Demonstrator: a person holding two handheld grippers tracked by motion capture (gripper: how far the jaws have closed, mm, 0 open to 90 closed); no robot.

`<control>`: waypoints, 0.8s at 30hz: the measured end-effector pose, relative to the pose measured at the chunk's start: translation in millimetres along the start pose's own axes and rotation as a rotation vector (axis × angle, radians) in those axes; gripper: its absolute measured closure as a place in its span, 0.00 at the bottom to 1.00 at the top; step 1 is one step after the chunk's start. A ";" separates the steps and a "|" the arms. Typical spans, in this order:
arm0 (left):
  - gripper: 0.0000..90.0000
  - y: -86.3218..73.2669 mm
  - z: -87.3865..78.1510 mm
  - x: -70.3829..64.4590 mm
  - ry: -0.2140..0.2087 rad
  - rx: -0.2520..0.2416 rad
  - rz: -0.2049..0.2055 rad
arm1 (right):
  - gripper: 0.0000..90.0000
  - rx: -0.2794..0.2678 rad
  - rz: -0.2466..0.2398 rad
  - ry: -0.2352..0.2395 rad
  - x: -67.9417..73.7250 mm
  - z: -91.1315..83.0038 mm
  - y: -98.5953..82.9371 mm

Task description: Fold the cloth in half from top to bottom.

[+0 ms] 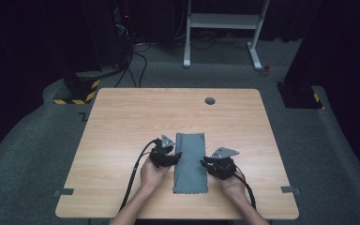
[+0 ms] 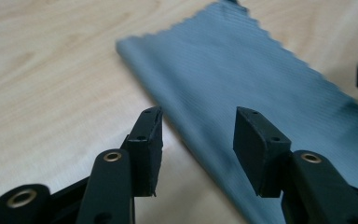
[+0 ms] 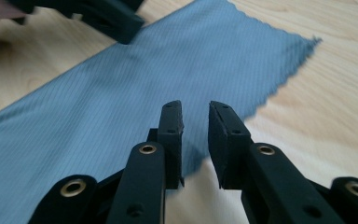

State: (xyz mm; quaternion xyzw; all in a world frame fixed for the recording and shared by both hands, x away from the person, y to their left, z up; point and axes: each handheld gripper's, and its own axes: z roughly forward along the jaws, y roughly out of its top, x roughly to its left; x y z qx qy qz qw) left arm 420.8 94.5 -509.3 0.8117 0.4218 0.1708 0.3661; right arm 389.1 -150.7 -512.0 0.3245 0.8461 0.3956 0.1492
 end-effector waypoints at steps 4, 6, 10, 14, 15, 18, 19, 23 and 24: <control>0.58 11.8 17.0 9.5 0.038 0.018 -0.027 | 0.83 0.011 -0.003 -0.011 -1.7 17.7 10.3; 0.58 14.4 22.3 13.6 0.054 0.010 -0.045 | 0.83 0.013 0.004 -0.018 -5.5 25.0 14.5; 0.58 16.5 31.9 23.8 0.089 0.015 -0.068 | 0.81 0.017 0.047 -0.032 -17.5 34.8 20.7; 0.58 24.9 36.6 30.4 0.116 0.041 -0.057 | 0.80 0.048 0.043 -0.088 -27.6 41.4 23.1; 0.58 26.4 37.8 31.4 0.114 0.044 -0.060 | 0.80 0.047 0.053 -0.094 -28.8 41.7 23.9; 0.58 29.2 40.0 33.8 0.118 0.044 -0.061 | 0.78 0.030 0.078 -0.113 -35.3 41.6 28.1; 0.58 29.5 41.2 35.0 0.112 0.044 -0.073 | 0.78 0.025 0.091 -0.117 -37.1 41.5 29.2; 0.58 32.9 43.8 39.5 0.101 0.052 -0.083 | 0.72 0.016 0.162 -0.152 -49.2 46.3 34.6; 0.57 33.6 44.3 38.8 0.103 0.056 -0.078 | 0.71 0.021 0.178 -0.163 -51.7 48.9 36.1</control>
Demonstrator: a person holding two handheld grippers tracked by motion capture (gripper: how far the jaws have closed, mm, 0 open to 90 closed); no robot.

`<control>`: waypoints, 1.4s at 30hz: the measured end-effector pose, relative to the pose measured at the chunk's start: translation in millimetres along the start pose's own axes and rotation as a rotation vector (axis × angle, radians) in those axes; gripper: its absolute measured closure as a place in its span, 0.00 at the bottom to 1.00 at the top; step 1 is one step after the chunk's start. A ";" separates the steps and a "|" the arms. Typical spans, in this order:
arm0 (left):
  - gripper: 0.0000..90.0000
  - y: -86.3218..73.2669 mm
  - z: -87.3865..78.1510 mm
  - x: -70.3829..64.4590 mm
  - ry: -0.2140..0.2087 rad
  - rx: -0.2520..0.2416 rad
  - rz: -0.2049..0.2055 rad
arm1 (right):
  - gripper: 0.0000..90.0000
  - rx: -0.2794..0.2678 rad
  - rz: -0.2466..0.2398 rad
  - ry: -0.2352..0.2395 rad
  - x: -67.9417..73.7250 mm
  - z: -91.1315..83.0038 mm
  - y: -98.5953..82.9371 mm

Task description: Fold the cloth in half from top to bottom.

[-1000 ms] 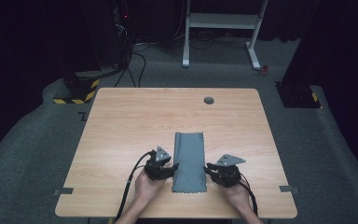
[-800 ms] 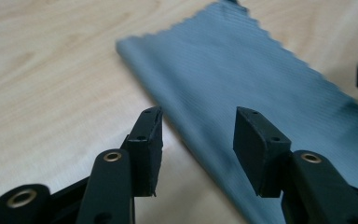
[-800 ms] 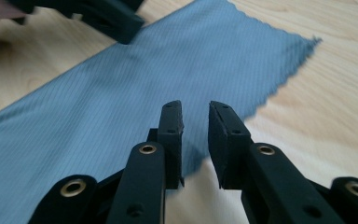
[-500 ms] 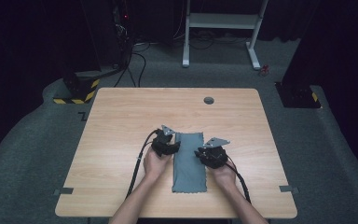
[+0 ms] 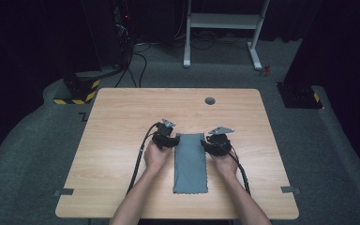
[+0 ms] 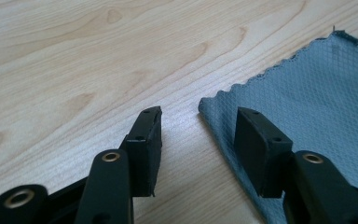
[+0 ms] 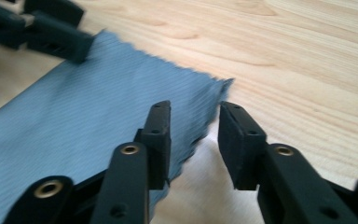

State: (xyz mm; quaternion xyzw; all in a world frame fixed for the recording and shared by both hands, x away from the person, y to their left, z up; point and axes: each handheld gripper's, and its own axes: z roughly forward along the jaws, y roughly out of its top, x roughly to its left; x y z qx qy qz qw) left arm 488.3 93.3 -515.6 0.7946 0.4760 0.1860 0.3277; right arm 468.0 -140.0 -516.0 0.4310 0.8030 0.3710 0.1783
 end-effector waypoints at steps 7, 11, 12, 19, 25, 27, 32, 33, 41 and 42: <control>0.56 3.2 2.9 2.0 0.003 0.000 -0.011 | 0.71 0.012 0.058 -0.018 -5.9 12.7 7.1; 0.57 4.0 4.4 0.8 0.005 -0.004 -0.016 | 0.71 0.020 0.088 -0.036 -10.0 19.4 11.6; 0.58 4.3 4.4 0.8 0.010 -0.003 -0.013 | 0.71 0.013 0.090 -0.050 -10.5 20.4 12.0; 0.66 8.2 6.3 -3.7 0.003 0.007 -0.007 | 0.75 0.008 0.049 -0.068 -9.6 24.2 12.7; 0.80 10.1 7.1 -5.9 -0.018 0.011 0.001 | 0.89 0.055 0.006 -0.050 -5.2 28.4 22.1; 0.85 11.0 7.8 -6.5 -0.032 0.013 -0.003 | 0.92 0.052 -0.007 -0.043 -4.9 28.3 21.4; 0.97 13.2 9.0 -4.6 -0.075 0.024 -0.018 | 0.98 0.061 -0.011 -0.028 -4.0 28.5 22.7; 0.98 13.1 9.1 -4.1 -0.076 0.023 -0.020 | 0.98 0.062 -0.008 -0.027 -4.1 28.4 22.7; 0.99 12.6 9.6 1.2 -0.120 0.018 -0.056 | 0.99 0.066 0.006 0.003 -8.1 22.0 22.6; 0.99 12.7 9.3 1.0 -0.122 0.015 -0.057 | 0.99 0.056 0.000 0.005 -8.4 20.3 23.4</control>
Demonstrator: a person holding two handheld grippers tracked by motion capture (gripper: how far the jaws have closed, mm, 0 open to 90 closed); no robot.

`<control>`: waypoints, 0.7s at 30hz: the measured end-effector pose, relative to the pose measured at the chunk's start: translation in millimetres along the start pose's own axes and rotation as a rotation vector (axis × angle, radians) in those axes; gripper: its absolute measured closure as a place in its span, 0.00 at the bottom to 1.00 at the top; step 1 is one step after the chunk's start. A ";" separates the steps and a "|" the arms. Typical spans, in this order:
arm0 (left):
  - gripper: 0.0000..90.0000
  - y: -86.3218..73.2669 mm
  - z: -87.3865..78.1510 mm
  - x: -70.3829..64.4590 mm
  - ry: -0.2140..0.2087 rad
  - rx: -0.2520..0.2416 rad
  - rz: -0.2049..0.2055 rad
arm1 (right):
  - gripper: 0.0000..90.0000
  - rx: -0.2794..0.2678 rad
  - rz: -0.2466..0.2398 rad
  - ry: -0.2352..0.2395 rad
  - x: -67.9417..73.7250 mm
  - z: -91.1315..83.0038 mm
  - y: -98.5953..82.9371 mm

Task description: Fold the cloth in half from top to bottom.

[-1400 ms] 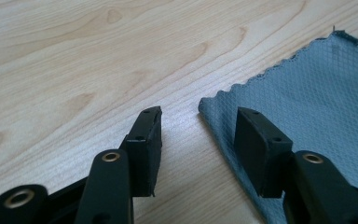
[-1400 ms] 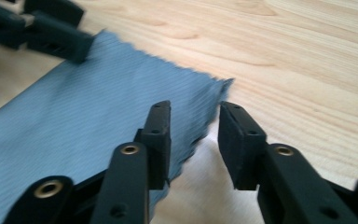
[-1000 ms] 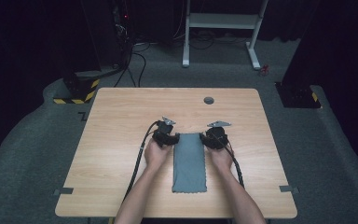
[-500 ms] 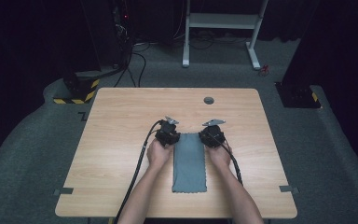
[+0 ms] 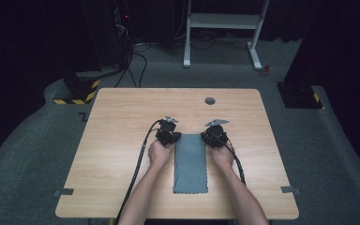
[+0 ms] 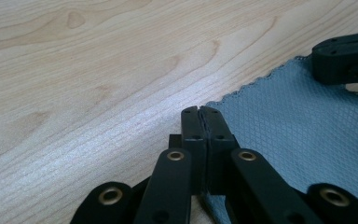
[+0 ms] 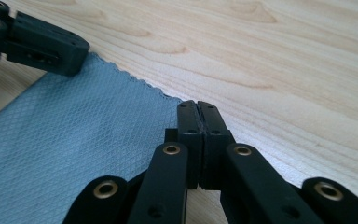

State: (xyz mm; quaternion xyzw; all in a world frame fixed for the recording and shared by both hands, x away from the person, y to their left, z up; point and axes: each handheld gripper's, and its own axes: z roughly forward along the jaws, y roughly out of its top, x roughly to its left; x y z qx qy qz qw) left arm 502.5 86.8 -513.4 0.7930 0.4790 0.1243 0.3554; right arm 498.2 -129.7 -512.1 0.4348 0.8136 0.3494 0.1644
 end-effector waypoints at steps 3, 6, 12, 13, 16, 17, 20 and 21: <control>0.99 1.2 -2.8 0.5 -0.014 -0.011 -0.007 | 0.99 -0.013 0.003 0.006 -1.3 -3.5 1.4; 0.99 4.1 -7.8 2.8 -0.027 -0.033 -0.010 | 0.99 -0.025 0.005 0.009 -2.8 -6.3 2.8; 0.99 12.3 -11.7 2.9 -0.033 -0.044 0.000 | 1.00 -0.043 0.019 0.013 -5.9 -9.2 5.6; 0.99 14.8 -12.2 2.6 -0.033 -0.044 0.005 | 1.00 -0.042 0.021 0.016 -7.1 -9.8 6.2; 0.99 21.1 -14.0 0.6 -0.022 -0.055 0.013 | 1.00 -0.036 0.012 0.007 -10.0 -14.9 14.6; 0.99 22.9 -14.7 0.9 -0.021 -0.056 0.017 | 1.00 -0.050 0.010 0.006 -10.2 -17.3 16.6; 0.99 26.3 -17.9 1.4 -0.025 -0.070 0.007 | 1.00 -0.051 0.001 0.005 -10.9 -19.8 21.0; 0.99 26.5 -19.2 1.3 -0.022 -0.073 0.015 | 1.00 -0.058 0.011 0.005 -10.4 -21.0 22.1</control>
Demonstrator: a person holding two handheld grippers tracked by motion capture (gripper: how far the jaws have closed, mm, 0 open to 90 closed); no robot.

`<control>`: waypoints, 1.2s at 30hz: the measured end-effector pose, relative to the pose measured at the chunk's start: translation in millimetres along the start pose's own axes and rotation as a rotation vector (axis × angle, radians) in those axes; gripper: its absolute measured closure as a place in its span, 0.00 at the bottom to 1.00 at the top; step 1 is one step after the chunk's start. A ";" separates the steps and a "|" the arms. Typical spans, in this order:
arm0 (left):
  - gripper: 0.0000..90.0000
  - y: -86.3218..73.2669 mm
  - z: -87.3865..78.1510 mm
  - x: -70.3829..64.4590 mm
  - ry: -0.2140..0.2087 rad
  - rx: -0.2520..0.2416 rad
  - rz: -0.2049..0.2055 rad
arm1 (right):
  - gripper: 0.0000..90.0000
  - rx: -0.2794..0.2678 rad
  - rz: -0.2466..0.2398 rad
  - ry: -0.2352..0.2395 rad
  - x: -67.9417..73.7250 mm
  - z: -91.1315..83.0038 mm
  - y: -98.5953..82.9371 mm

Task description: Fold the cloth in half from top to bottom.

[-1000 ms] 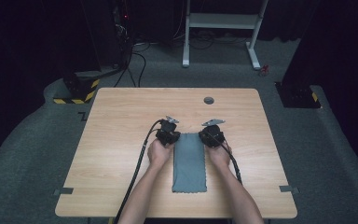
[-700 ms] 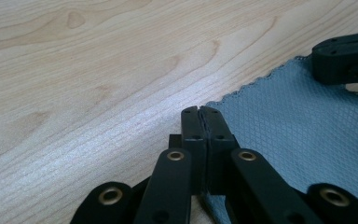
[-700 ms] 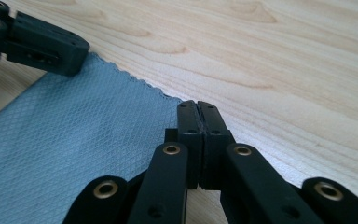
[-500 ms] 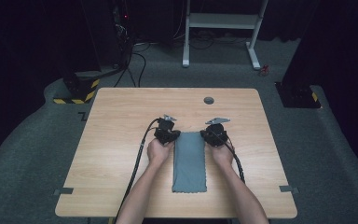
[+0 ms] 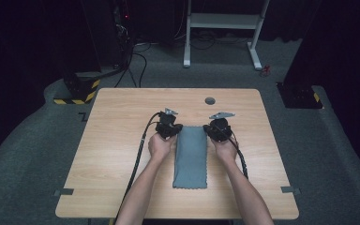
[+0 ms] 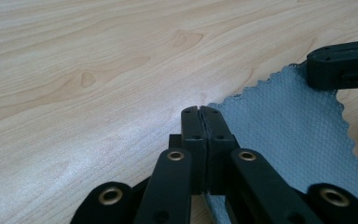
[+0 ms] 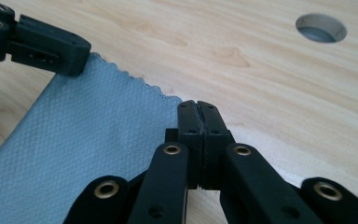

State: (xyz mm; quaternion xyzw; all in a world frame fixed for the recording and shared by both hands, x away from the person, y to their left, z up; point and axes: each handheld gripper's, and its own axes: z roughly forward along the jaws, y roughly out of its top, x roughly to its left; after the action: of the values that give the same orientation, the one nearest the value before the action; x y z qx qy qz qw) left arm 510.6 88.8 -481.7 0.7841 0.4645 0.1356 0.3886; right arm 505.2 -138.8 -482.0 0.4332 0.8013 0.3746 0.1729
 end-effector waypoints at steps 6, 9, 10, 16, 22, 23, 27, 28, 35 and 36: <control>0.99 -10.4 -3.3 -1.2 -0.025 0.010 0.032 | 1.00 -0.017 -0.017 0.033 5.9 -6.1 -4.5; 0.99 -20.3 -2.8 -2.7 -0.039 0.026 0.052 | 1.00 -0.009 -0.028 0.050 8.3 -5.8 -11.4; 0.99 -23.3 -3.6 -3.2 -0.048 0.028 0.053 | 1.00 -0.010 -0.024 0.060 8.9 -6.0 -14.6; 0.99 -35.7 -10.6 -5.0 -0.061 0.027 0.079 | 1.00 -0.010 -0.035 0.105 15.6 -9.9 -26.9; 0.99 -43.2 -15.8 -8.5 -0.072 0.013 0.083 | 1.00 -0.005 -0.057 0.131 21.3 -14.5 -36.8; 0.99 -44.5 -17.1 -9.3 -0.076 0.013 0.086 | 1.00 -0.004 -0.061 0.130 21.3 -14.8 -37.8; 0.99 -49.8 -20.8 -12.1 -0.085 0.015 0.097 | 1.00 0.006 -0.055 0.137 20.3 -17.5 -44.8; 0.99 -50.7 -21.2 -13.0 -0.088 0.015 0.092 | 1.00 0.004 -0.057 0.138 20.1 -17.6 -45.8; 0.99 -57.0 -23.9 -16.3 -0.100 0.019 0.092 | 1.00 0.008 -0.068 0.146 22.5 -20.4 -52.1; 0.99 -57.9 -24.4 -16.2 -0.101 0.017 0.094 | 1.00 -0.001 -0.071 0.148 22.6 -21.3 -52.7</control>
State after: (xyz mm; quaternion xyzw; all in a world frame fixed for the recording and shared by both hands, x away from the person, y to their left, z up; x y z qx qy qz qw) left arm 452.0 102.5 -505.8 0.8142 0.4081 0.1101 0.3980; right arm 449.8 -148.0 -506.4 0.3753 0.8268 0.3995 0.1263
